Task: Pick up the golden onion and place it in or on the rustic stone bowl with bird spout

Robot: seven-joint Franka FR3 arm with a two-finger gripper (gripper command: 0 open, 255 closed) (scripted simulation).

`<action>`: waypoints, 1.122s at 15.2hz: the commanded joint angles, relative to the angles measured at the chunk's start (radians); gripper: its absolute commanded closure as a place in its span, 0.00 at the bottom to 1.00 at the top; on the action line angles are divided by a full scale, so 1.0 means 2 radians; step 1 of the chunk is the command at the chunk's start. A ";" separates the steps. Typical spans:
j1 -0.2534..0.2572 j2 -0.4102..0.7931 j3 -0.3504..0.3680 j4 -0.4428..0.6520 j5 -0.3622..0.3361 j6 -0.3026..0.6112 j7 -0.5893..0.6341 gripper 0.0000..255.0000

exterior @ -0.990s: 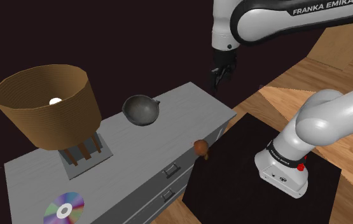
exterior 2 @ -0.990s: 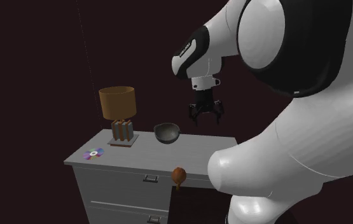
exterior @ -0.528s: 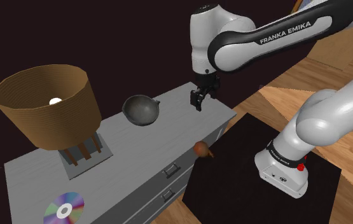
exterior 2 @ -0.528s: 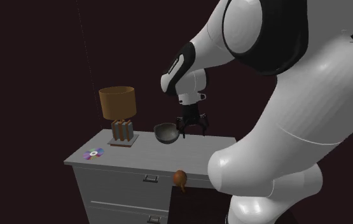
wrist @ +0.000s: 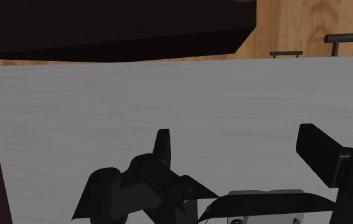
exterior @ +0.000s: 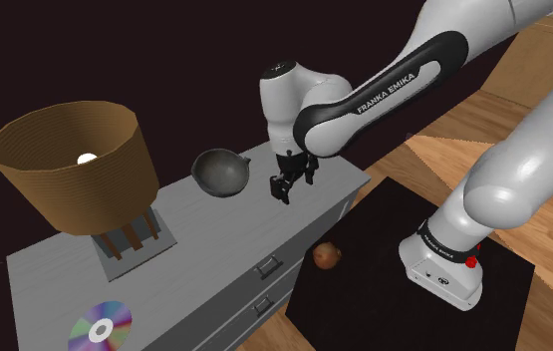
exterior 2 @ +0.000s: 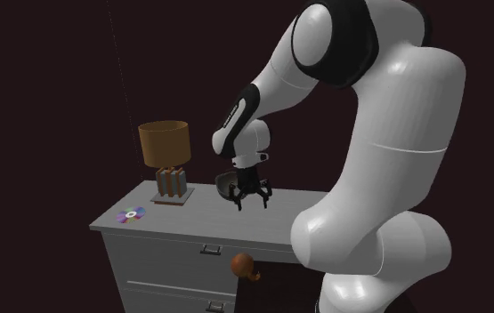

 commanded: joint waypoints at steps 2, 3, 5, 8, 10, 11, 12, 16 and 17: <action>0.002 0.040 0.004 0.007 -0.021 0.025 0.028 0.00; 0.002 0.045 0.004 0.003 -0.024 0.032 0.030 0.00; 0.001 0.053 0.003 -0.004 -0.030 0.046 0.035 0.00; 0.001 0.068 0.001 -0.013 -0.042 0.068 0.043 0.00; 0.002 0.071 0.001 -0.015 -0.044 0.072 0.045 0.00; 0.002 0.071 0.001 -0.015 -0.044 0.072 0.045 0.00; 0.002 0.071 0.001 -0.015 -0.044 0.072 0.045 0.00; 0.002 0.071 0.001 -0.015 -0.044 0.072 0.045 0.00; 0.002 0.071 0.001 -0.015 -0.044 0.072 0.045 1.00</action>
